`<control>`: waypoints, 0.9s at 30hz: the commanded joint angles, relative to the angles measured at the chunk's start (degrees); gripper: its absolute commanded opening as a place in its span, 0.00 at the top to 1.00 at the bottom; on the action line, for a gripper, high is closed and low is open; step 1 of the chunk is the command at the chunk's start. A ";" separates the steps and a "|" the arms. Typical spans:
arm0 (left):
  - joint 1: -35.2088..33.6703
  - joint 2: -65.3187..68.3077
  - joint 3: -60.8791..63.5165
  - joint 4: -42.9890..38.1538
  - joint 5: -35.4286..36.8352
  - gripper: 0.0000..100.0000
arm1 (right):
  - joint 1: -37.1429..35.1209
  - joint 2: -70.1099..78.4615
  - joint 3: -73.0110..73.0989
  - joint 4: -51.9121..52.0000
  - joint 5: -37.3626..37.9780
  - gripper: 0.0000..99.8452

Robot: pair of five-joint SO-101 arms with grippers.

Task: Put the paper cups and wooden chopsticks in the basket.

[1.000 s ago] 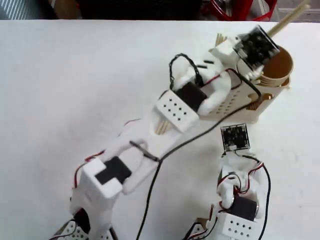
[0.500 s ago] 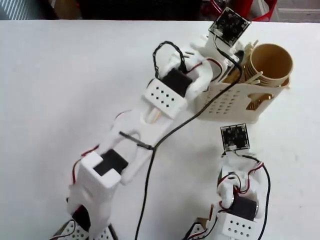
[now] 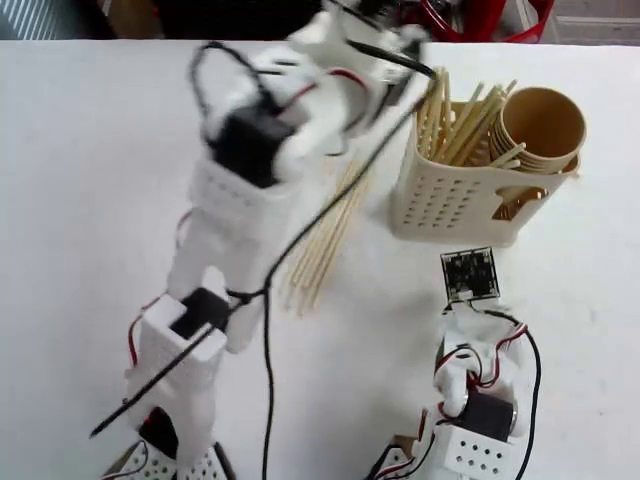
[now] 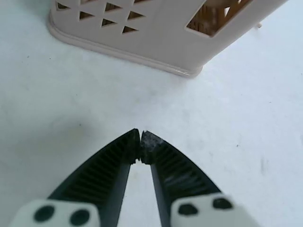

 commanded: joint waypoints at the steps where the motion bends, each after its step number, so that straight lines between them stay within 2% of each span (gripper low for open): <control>1: -7.43 0.04 -9.85 15.12 0.26 0.87 | 2.07 -0.75 -4.57 1.45 0.62 0.93; 2: -9.71 0.40 -9.32 17.76 0.26 0.87 | 2.15 -0.66 -6.86 2.95 1.05 0.92; 6: -18.42 4.70 1.67 17.58 2.46 0.87 | 2.15 -0.57 -20.13 12.26 5.36 0.92; 11: -20.70 11.82 17.05 16.44 6.51 0.87 | 2.42 7.69 -42.02 18.59 6.15 0.92; 15: -20.88 17.27 19.52 12.31 8.44 0.87 | 2.77 29.05 -60.57 19.38 5.71 0.90; 21: -21.41 24.57 19.69 6.42 9.14 0.87 | 6.55 67.38 -94.68 23.69 6.24 0.74; 27: -22.29 29.85 17.14 5.45 9.05 0.87 | 7.16 96.75 -128.88 32.66 5.36 0.76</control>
